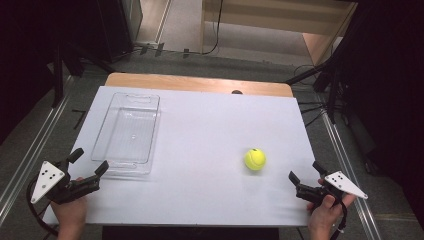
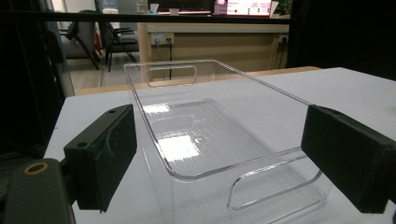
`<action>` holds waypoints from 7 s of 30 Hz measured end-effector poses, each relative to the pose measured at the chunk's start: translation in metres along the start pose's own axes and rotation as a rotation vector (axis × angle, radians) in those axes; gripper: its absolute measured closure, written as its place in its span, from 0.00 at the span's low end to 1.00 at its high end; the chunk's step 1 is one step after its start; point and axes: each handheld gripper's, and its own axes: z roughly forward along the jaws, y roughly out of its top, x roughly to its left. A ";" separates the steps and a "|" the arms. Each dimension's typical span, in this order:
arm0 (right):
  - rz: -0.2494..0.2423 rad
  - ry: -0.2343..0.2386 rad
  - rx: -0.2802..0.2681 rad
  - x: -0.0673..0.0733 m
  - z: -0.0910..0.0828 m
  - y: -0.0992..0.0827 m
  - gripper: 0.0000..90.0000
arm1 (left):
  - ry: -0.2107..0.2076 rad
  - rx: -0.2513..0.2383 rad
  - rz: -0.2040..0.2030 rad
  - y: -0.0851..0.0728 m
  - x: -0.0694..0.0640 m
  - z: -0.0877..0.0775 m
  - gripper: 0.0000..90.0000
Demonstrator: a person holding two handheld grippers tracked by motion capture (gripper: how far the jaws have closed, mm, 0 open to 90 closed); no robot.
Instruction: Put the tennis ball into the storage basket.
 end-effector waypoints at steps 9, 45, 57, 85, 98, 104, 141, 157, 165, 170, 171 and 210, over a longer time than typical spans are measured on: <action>-0.004 0.060 0.011 -0.002 0.001 0.002 0.00 | -0.001 -0.001 0.003 0.000 0.001 -0.001 0.12; -0.141 0.204 0.172 0.027 0.033 0.048 0.00 | -0.004 0.013 0.022 -0.001 -0.002 0.000 0.12; -0.180 0.247 0.242 0.035 0.048 0.056 0.00 | -0.003 0.018 0.029 0.000 -0.003 0.001 0.12; -0.256 0.318 0.422 0.058 0.089 0.067 0.00 | -0.007 0.018 0.032 0.000 -0.004 0.002 0.12; -0.268 0.321 0.528 0.061 0.106 0.069 0.00 | -0.009 0.019 0.031 0.000 -0.004 0.002 0.12; -0.273 0.319 0.584 0.062 0.112 0.070 0.00 | -0.011 0.019 0.035 0.000 -0.004 0.002 0.12; -0.369 0.335 0.822 0.076 0.145 0.072 0.00 | -0.017 0.016 0.028 0.000 -0.004 0.002 0.12; -0.371 0.310 0.829 0.076 0.149 0.069 0.20 | -0.016 0.016 0.028 0.000 -0.004 0.002 0.12; -0.371 0.321 0.830 0.076 0.148 0.070 0.26 | -0.018 0.016 0.028 0.000 -0.004 0.002 0.12; -0.378 0.316 0.826 0.077 0.147 0.071 0.26 | -0.019 0.016 0.030 0.000 -0.004 0.002 0.12; -0.378 0.316 0.826 0.077 0.147 0.071 0.26 | -0.017 0.018 0.030 0.000 -0.004 0.002 0.12; -0.403 0.389 0.775 0.107 0.157 0.094 0.26 | -0.019 0.016 0.029 0.000 -0.004 0.002 0.12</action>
